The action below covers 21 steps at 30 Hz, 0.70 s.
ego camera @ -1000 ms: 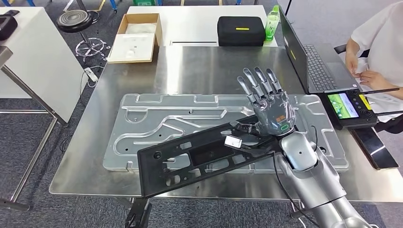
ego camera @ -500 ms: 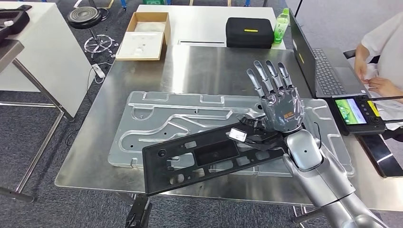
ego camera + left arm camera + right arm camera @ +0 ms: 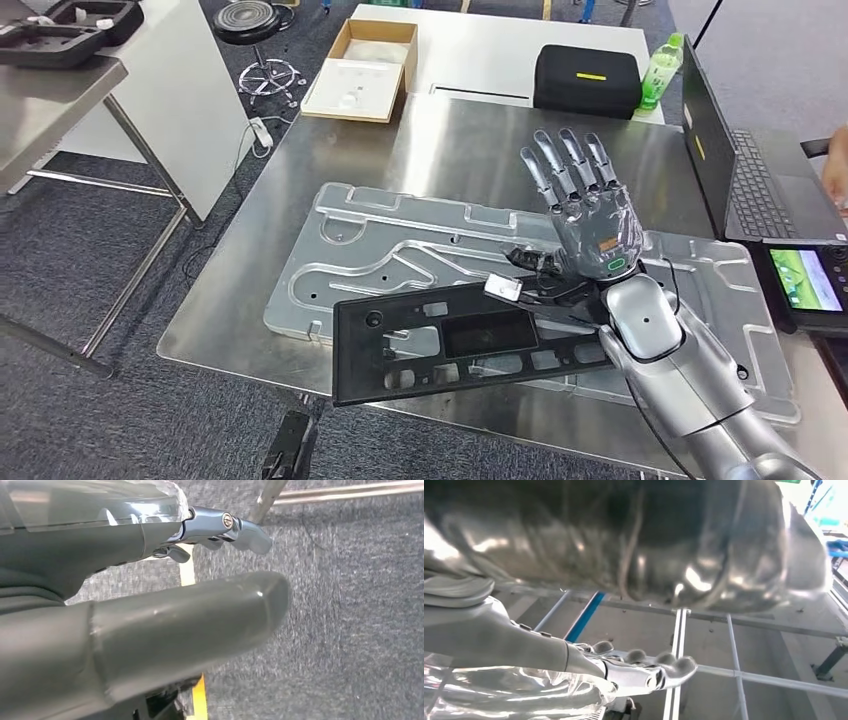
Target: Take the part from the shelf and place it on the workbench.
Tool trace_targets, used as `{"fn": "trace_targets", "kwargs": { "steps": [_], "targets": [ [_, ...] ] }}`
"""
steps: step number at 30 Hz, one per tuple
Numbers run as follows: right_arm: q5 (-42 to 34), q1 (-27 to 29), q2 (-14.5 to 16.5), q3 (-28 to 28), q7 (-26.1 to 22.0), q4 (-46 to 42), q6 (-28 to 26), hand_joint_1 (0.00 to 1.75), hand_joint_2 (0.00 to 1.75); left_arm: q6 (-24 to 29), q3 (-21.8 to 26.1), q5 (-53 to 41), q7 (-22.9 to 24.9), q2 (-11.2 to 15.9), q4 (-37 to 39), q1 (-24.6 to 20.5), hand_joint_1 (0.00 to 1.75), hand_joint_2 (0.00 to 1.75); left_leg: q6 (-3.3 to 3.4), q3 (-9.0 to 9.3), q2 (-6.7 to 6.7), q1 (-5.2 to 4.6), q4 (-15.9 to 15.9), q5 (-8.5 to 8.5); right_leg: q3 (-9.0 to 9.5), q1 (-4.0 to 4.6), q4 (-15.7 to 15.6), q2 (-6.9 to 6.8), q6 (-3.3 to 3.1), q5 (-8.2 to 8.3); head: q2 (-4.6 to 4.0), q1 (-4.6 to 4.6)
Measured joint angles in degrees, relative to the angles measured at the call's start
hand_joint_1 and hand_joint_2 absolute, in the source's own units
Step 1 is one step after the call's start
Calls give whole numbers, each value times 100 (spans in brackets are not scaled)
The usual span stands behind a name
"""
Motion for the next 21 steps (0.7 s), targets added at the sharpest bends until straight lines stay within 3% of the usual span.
{"fn": "trace_targets", "kwargs": {
  "steps": [1,3,5,6,8,10,12,14,16,18,20,21],
  "targets": [
    [0,-7,0,7,1,-9,0,0,0,1,0,1,-4,2,0,5,0,0,-32,-16,-11,8,11,-7,10,-5,-15,-65,-34,9,0,2],
    [0,-26,2,18,-1,-28,0,0,0,1,-1,4,-8,5,0,-1,0,0,-91,-138,150,1,258,-166,37,-22,-55,-193,-103,25,0,-13],
    [0,-35,0,28,-2,-38,0,0,0,1,-2,4,-9,6,0,-14,0,0,-137,-443,400,3,906,-502,50,-2,-69,-327,-156,18,0,-28],
    [0,-35,-2,36,-3,-38,0,0,0,1,-2,4,-9,6,0,-16,0,0,-151,-614,462,11,1262,-643,50,13,-68,-397,-175,11,0,-29],
    [0,-33,-2,52,-4,-38,0,0,0,1,-2,5,-9,7,0,-8,0,0,-155,-739,513,16,1529,-658,56,31,-65,-530,-188,0,0,-29],
    [0,-36,-2,57,-7,-40,0,0,0,0,-1,7,-9,8,0,-6,0,0,-120,-458,590,8,996,-330,79,40,-63,-657,-182,-17,0,-30],
    [0,-49,-2,57,-13,-42,0,0,0,0,-2,7,-9,8,0,-23,0,0,-59,-97,786,-41,284,-79,106,72,-56,-769,-149,-44,0,-28],
    [0,-70,-2,57,-30,-46,0,0,0,0,-3,7,-8,8,0,-36,0,0,1,14,865,-86,18,-46,120,107,-57,-872,-99,-62,0,-23],
    [0,-109,8,57,-75,-70,0,0,0,0,-5,7,-7,6,0,-31,0,0,64,15,750,-74,-21,-19,139,105,-59,-938,-42,-84,0,-23],
    [0,-171,17,57,-146,-111,-1,0,0,-2,-8,7,-5,0,0,-37,0,0,134,34,638,-44,-73,24,73,79,144,-752,11,-253,0,-23],
    [0,-226,16,57,-221,-133,-2,0,0,-5,-15,7,-4,-8,0,-54,0,0,176,40,529,-32,-90,46,-206,62,754,-467,37,-595,0,-20],
    [0,-239,16,57,-264,-136,-2,0,0,-7,-19,7,-4,-11,0,-57,0,0,183,38,468,-32,-85,47,-390,62,1123,-398,43,-745,0,-18]
  ]
}}
